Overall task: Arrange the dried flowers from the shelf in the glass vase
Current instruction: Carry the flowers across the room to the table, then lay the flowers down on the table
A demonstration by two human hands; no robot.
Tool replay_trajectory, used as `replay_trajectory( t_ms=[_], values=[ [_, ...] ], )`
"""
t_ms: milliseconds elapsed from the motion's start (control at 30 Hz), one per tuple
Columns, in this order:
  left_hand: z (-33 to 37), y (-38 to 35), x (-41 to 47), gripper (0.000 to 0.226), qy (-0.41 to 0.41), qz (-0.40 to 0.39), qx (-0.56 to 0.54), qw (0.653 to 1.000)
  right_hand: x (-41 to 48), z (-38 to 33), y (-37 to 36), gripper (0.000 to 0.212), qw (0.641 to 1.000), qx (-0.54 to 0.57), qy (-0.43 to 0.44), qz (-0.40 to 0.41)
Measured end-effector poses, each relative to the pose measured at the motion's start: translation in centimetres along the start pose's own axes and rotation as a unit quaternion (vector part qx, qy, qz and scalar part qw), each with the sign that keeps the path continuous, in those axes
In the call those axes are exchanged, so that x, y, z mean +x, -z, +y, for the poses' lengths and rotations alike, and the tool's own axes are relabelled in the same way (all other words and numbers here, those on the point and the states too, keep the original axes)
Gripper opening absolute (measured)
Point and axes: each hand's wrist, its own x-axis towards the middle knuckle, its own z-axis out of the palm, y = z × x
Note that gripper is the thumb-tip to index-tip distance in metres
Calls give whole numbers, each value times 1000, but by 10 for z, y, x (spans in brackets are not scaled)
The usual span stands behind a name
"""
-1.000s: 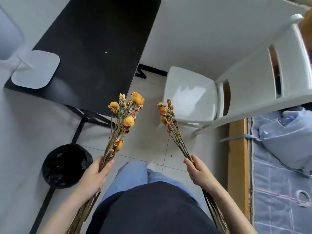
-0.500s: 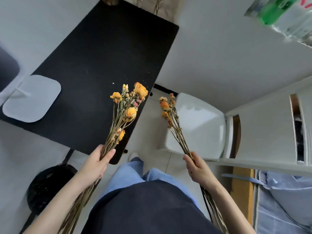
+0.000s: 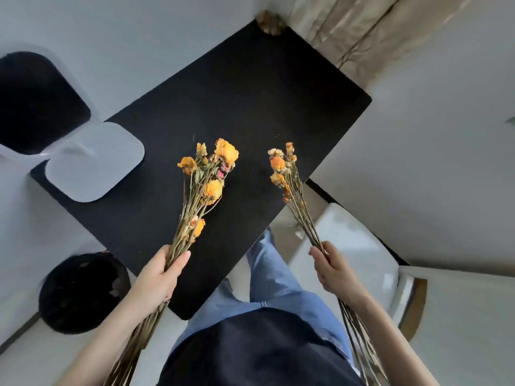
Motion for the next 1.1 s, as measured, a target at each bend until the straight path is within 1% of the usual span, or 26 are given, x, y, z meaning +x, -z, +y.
replay_trajectory(
  t_ms=[67, 167, 300, 500, 600, 700, 833, 967, 1100],
  values=[
    [4, -6, 7, 21, 9, 19, -15, 1000, 24, -14, 11, 22, 999, -25, 17, -19],
    [14, -18, 22, 20, 13, 50, -24, 998, 63, -31, 30, 26, 996, -69, 39, -40],
    [39, -44, 48, 19, 15, 112, -61, 992, 120, -52, 65, 25, 987, -117, 67, -82],
    [97, -103, 91, 27, 18, 180, -124, 976, 203, -93, 140, 17, 965, -163, 90, -186],
    [134, -128, 116, 21, 10, 204, -140, 969, 233, -113, 175, 14, 956, -159, 104, -225],
    [175, -146, 145, 18, 1, 241, -144, 960, 259, -133, 196, 18, 952, -148, 124, -237],
    [227, -159, 192, 19, -22, 275, -194, 941, 293, -168, 204, 17, 950, -100, 155, -254],
    [266, -169, 247, 20, -25, 305, -230, 924, 333, -207, 194, 13, 945, -80, 177, -263],
    [292, -175, 296, 27, -36, 321, -233, 917, 374, -235, 172, 16, 947, -87, 196, -238]
  ],
)
